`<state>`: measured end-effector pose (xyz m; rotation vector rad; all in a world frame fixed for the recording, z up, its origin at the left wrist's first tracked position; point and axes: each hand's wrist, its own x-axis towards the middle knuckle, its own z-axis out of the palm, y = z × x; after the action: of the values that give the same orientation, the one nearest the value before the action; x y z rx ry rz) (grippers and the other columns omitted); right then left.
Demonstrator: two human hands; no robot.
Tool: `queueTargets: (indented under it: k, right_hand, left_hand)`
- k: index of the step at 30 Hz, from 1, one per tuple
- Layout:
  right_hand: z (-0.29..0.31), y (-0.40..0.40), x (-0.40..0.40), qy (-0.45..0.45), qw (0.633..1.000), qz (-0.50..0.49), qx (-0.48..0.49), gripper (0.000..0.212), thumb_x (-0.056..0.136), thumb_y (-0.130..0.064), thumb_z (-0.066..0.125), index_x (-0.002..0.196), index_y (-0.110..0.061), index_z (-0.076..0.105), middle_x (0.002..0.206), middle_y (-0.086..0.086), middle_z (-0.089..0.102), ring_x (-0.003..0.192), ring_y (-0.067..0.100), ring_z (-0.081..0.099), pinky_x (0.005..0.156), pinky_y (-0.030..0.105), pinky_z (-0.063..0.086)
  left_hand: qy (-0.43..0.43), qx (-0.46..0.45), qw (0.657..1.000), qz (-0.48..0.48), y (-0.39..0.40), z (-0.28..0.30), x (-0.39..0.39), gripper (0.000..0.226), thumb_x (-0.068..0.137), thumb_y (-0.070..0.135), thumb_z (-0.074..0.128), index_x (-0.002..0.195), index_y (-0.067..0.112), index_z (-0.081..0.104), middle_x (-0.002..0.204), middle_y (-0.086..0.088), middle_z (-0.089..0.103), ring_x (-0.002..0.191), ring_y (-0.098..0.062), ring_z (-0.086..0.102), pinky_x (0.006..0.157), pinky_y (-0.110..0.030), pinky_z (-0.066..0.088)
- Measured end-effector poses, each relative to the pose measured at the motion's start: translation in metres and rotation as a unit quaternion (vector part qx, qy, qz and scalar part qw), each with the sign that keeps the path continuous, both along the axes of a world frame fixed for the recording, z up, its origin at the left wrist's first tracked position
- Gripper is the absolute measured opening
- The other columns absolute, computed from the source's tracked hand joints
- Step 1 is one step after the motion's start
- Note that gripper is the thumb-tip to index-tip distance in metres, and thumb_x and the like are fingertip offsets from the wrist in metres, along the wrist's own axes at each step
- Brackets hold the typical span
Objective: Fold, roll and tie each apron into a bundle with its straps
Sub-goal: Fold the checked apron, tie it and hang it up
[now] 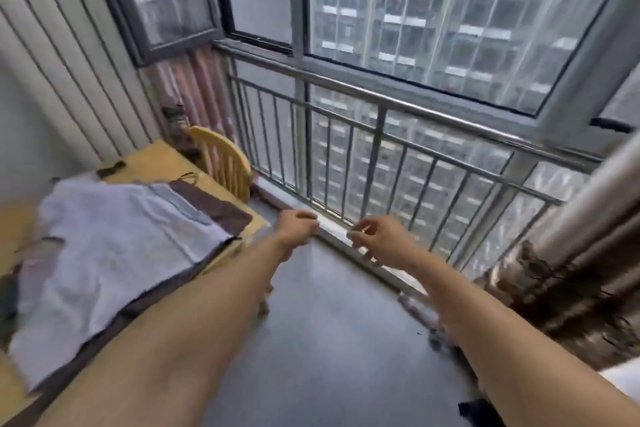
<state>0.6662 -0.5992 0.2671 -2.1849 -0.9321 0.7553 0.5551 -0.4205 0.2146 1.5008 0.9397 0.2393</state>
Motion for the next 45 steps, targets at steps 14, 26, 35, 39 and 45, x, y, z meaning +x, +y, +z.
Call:
queueTargets:
  k: [14,26,35,39,45]
  right_hand:
    - [-0.101,0.374,-0.198,0.032,0.968,0.225,-0.104,0.029,0.096,-0.032,0.068,0.12,-0.016,0.069,0.112,0.003,0.072,0.089,0.023,0.073,0.081,0.038,0.059]
    - [-0.218,0.508,-0.143,-0.02,0.957,0.108,-0.269,0.061,0.089,-0.026,0.06,0.147,-0.016,0.044,0.101,0.003,0.063,0.086,0.023,0.067,0.08,0.038,0.059]
    - [-0.288,0.538,-0.091,-0.062,0.899,0.089,-0.425,0.095,0.075,-0.069,0.063,0.147,-0.013,0.035,0.134,0.012,0.059,0.124,0.036,0.055,0.109,0.052,0.042]
    - [-0.303,0.54,-0.089,-0.005,0.91,0.069,-0.408,0.074,0.077,-0.056,0.067,0.133,-0.009,0.052,0.116,0.014,0.063,0.104,0.034,0.063,0.088,0.042,0.055]
    - [-0.258,0.536,-0.054,-0.041,0.952,0.062,-0.296,0.019,0.096,-0.013,0.052,0.111,-0.005,0.062,0.088,0.009,0.065,0.077,0.027,0.063,0.058,0.032,0.047]
  left_hand:
    - [0.161,-0.014,0.944,0.289,0.278,-0.103,-0.327,0.018,0.093,0.01,0.069,0.111,0.009,0.071,0.114,-0.008,0.066,0.115,-0.032,0.062,0.095,-0.038,0.051]
    - [0.346,-0.024,0.894,0.283,0.359,-0.207,-0.408,0.055,0.093,0.022,0.069,0.146,0.014,0.054,0.152,-0.01,0.05,0.13,-0.032,0.054,0.1,-0.03,0.047]
    - [0.508,-0.014,0.85,0.14,0.419,-0.234,-0.373,0.082,0.096,0.048,0.058,0.162,0.032,0.012,0.169,-0.005,-0.018,0.156,-0.034,-0.011,0.127,-0.05,0.009]
    - [0.5,-0.017,0.853,0.152,0.444,-0.239,-0.374,0.091,0.097,0.053,0.057,0.163,0.027,0.001,0.169,-0.003,-0.019,0.156,-0.032,-0.012,0.128,-0.045,0.006]
    - [0.495,0.023,0.856,0.15,0.477,-0.244,-0.386,0.099,0.095,0.044,0.063,0.163,0.015,-0.003,0.17,-0.002,-0.014,0.157,-0.03,-0.006,0.127,-0.045,0.012]
